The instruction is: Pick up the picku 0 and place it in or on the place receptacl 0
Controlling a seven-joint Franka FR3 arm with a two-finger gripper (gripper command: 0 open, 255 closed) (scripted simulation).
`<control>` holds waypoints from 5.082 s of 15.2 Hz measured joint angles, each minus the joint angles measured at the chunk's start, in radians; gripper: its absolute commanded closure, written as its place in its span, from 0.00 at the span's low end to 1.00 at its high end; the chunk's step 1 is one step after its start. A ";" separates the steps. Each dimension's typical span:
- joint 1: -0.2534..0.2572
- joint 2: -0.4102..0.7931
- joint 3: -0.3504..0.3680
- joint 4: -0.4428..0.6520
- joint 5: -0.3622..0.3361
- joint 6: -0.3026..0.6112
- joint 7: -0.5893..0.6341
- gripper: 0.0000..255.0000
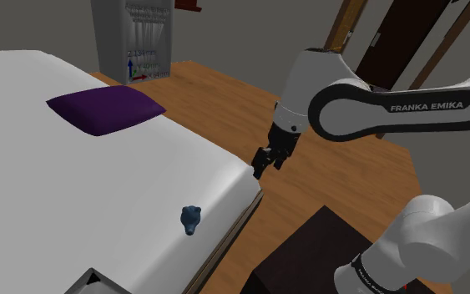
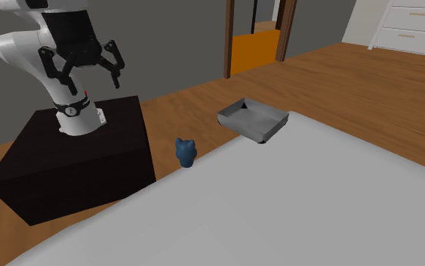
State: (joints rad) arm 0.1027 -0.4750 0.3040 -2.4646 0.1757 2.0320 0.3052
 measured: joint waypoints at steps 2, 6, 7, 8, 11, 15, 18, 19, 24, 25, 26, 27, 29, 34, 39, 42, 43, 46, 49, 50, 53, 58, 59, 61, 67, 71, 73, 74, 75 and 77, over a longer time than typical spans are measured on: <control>0.002 0.073 0.030 0.036 0.001 0.043 0.033 0.00; 0.005 0.205 0.081 0.080 -0.010 0.140 0.091 0.00; 0.005 0.238 0.092 0.088 -0.016 0.166 0.106 0.00; 0.006 0.276 0.105 0.098 -0.024 0.196 0.124 0.00; 0.014 0.390 0.142 0.165 -0.064 0.247 0.194 0.00; 0.032 0.542 0.168 0.252 -0.138 0.310 0.283 0.00; 0.062 0.651 0.172 0.320 -0.200 0.348 0.352 0.00; 0.066 0.668 0.171 0.326 -0.210 0.358 0.361 0.00; 0.081 0.730 0.158 0.326 -0.249 0.414 0.388 0.00; 0.084 0.739 0.156 0.325 -0.255 0.424 0.393 0.00; 0.086 0.743 0.155 0.323 -0.258 0.429 0.395 0.00; 0.087 0.745 0.154 0.323 -0.260 0.431 0.397 0.00; 0.087 0.747 0.154 0.323 -0.261 0.433 0.398 0.00; 0.087 0.747 0.154 0.324 -0.261 0.433 0.398 1.00; 0.087 0.746 0.154 0.323 -0.261 0.433 0.398 1.00; 0.087 0.746 0.153 0.324 -0.261 0.433 0.398 1.00; 0.086 0.744 0.154 0.327 -0.259 0.427 0.396 1.00; 0.081 0.719 0.162 0.334 -0.242 0.397 0.386 1.00; 0.075 0.691 0.169 0.340 -0.224 0.365 0.377 1.00; 0.073 0.682 0.171 0.344 -0.218 0.353 0.372 1.00; 0.069 0.659 0.175 0.364 -0.204 0.313 0.364 1.00; 0.062 0.617 0.182 0.386 -0.178 0.253 0.350 1.00; 0.061 0.608 0.183 0.389 -0.173 0.242 0.348 1.00; 0.059 0.596 0.183 0.405 -0.166 0.215 0.342 1.00; 0.073 0.586 0.196 0.459 -0.165 0.154 0.368 1.00; 0.135 0.630 0.231 0.522 -0.205 0.132 0.482 1.00; 0.165 0.661 0.243 0.566 -0.230 0.116 0.533 1.00; 0.178 0.678 0.246 0.583 -0.242 0.113 0.553 1.00; 0.196 0.698 0.251 0.611 -0.257 0.102 0.581 1.00; 0.237 0.731 0.262 0.662 -0.284 0.080 0.638 1.00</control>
State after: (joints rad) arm 0.3397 0.2562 0.5662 -1.8026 -0.1083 2.1119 0.9437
